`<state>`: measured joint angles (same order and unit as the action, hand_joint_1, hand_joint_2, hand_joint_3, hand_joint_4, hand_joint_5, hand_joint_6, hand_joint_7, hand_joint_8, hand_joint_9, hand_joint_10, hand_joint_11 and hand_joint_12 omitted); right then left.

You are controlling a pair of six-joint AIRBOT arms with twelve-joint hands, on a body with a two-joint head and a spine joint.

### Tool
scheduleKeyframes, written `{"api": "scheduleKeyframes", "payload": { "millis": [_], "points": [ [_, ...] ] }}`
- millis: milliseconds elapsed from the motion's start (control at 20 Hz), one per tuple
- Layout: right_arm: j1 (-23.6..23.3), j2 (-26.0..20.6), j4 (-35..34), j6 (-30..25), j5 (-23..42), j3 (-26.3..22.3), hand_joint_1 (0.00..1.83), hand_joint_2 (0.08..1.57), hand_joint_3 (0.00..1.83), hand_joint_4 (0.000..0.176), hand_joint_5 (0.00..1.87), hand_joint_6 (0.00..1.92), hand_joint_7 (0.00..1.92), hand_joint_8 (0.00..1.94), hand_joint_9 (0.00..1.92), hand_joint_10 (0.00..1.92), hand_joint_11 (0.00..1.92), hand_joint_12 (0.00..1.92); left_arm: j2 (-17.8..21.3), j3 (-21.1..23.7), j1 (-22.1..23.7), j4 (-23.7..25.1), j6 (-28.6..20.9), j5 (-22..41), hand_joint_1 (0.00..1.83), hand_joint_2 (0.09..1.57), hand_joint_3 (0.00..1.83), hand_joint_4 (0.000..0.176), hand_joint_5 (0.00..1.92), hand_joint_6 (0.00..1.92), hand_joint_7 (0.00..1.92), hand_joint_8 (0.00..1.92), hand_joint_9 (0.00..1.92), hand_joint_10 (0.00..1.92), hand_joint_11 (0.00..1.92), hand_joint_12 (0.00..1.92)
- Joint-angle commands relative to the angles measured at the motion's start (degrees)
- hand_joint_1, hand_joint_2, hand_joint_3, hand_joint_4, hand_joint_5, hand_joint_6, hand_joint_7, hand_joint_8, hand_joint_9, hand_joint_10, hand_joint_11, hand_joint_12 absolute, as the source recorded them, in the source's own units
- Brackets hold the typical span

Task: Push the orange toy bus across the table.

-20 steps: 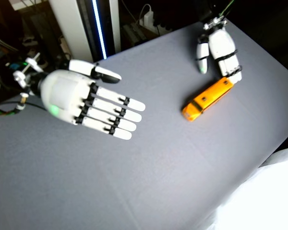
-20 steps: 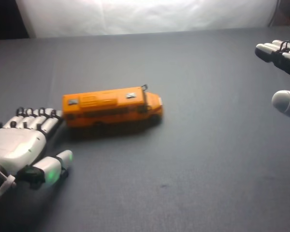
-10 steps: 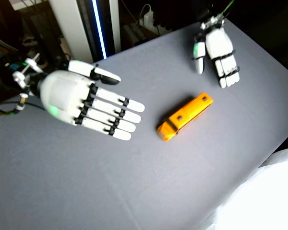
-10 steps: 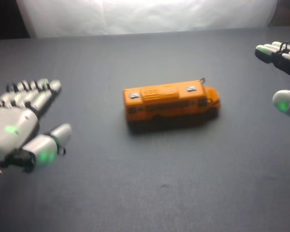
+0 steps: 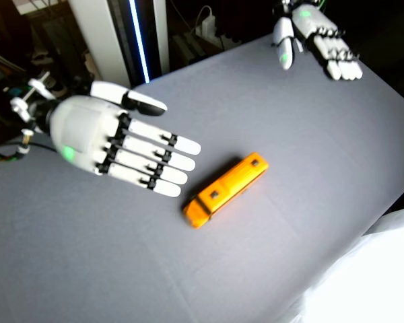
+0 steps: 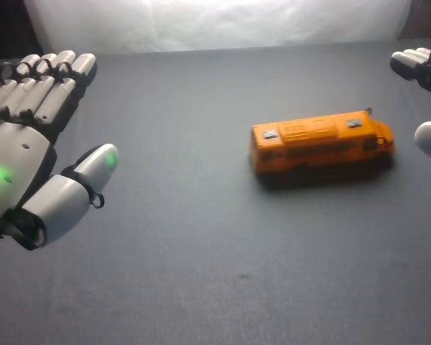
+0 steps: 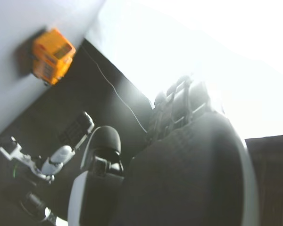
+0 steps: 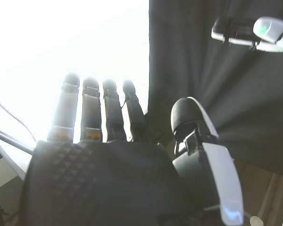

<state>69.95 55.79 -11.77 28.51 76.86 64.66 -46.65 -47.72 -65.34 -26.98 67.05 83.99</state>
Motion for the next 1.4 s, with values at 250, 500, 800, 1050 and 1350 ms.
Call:
{"api": "scheduleKeyframes", "payload": {
  "millis": [250, 500, 800, 1050, 1350],
  "points": [
    [-0.37, -0.13, -0.04, -0.43, 7.94, 0.04, 0.0, 1.43, 0.0, 0.0, 0.14, 0.0, 0.11, 0.0, 0.08, 0.01, 0.09, 0.03, -0.13, 0.23, -0.14, 2.29, -1.33, 6.32, 0.0, 1.56, 0.01, 0.0, 0.04, 0.0, 0.01, 0.0, 0.0, 0.0, 0.0, 0.0],
    [-0.37, -0.13, -0.06, -0.43, 7.73, -0.01, 0.0, 1.41, 0.0, 0.052, 0.11, 0.0, 0.09, 0.0, 0.08, 0.0, 0.1, 0.03, -0.09, 0.56, -0.38, 2.56, -1.33, 6.94, 0.17, 1.33, 0.0, 0.03, 0.0, 0.0, 0.01, 0.0, 0.0, 0.0, 0.0, 0.0],
    [-0.37, -0.17, 0.22, -0.43, 8.46, -0.45, 0.0, 1.32, 0.0, 0.115, 0.11, 0.0, 0.08, 0.0, 0.07, 0.0, 0.09, 0.02, 0.07, 1.11, -0.71, 3.25, -1.33, 8.64, 0.41, 1.16, 0.0, 0.029, 0.0, 0.0, 0.0, 0.0, 0.0, 0.0, 0.0, 0.0],
    [-0.37, -0.2, 0.22, -0.43, 8.63, -0.65, 0.0, 1.32, 0.0, 0.102, 0.15, 0.01, 0.12, 0.01, 0.11, 0.01, 0.12, 0.03, -0.06, 1.18, -1.14, 2.66, -1.41, 8.28, 0.16, 1.34, 0.03, 0.0, 0.03, 0.0, 0.05, 0.0, 0.02, 0.0, 0.0, 0.0],
    [-0.38, -0.28, 0.22, -0.44, 9.08, -0.69, 0.0, 1.33, 0.0, 0.081, 0.19, 0.01, 0.16, 0.01, 0.15, 0.01, 0.16, 0.03, -0.17, 1.23, -1.35, 2.46, -2.28, 7.96, 0.0, 1.45, 0.01, 0.0, 0.01, 0.0, 0.0, 0.0, 0.0, 0.0, 0.0, 0.0]
  ]
}}
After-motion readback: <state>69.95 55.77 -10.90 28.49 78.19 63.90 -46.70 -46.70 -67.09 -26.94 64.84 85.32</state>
